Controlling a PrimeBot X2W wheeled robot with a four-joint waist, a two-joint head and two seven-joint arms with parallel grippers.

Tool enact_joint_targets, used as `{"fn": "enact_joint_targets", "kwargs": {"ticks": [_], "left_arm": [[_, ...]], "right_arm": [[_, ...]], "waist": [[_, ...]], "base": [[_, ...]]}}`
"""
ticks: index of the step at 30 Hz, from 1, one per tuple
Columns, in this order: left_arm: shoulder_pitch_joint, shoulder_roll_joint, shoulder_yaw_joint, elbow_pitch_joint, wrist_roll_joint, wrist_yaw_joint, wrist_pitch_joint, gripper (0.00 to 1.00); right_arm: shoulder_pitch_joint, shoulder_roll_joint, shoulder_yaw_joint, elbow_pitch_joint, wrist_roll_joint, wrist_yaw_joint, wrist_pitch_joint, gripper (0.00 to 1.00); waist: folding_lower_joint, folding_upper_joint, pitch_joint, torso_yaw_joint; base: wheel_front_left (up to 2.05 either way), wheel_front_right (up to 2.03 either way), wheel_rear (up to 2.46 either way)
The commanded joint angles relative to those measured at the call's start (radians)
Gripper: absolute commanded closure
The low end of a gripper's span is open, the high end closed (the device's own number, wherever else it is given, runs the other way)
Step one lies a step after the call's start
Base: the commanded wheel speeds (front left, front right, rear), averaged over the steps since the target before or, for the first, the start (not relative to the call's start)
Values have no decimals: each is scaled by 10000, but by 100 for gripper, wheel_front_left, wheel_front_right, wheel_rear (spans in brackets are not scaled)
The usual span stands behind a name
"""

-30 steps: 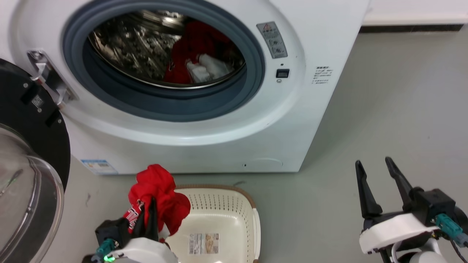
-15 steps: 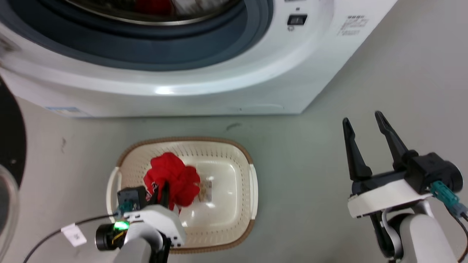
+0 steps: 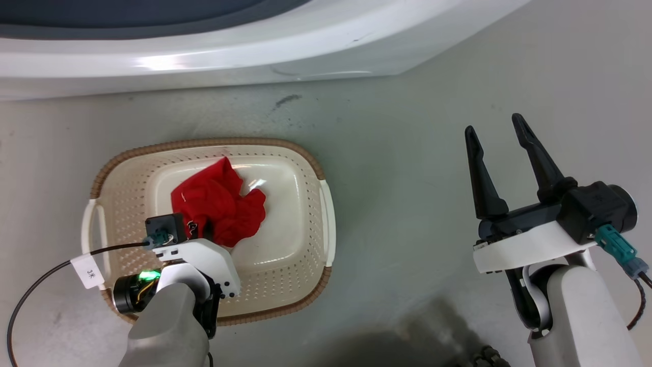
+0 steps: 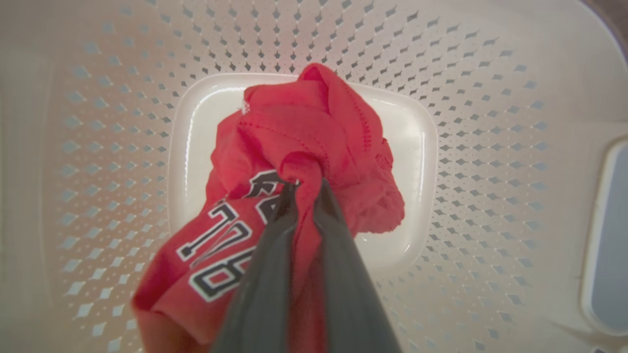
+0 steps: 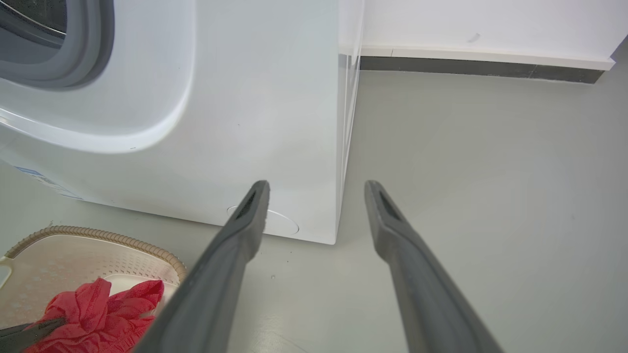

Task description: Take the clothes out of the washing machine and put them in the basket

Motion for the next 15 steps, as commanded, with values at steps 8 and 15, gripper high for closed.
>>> {"fn": "enact_joint_targets", "kwargs": {"ticks": [8, 15], "left_arm": [[-248, 136, 167, 299, -77, -116, -78, 0], [661, -47, 243, -83, -50, -349, -63, 0]], "right_arm": [[-340, 11, -6, 421, 41, -7, -251, 0], [-4, 10, 36, 1068, -168, -7, -380, 0]], "waist": [[-3, 0, 84, -185], [-3, 0, -1525, 25]], "base": [[0, 0, 0], [0, 0, 0]]}}
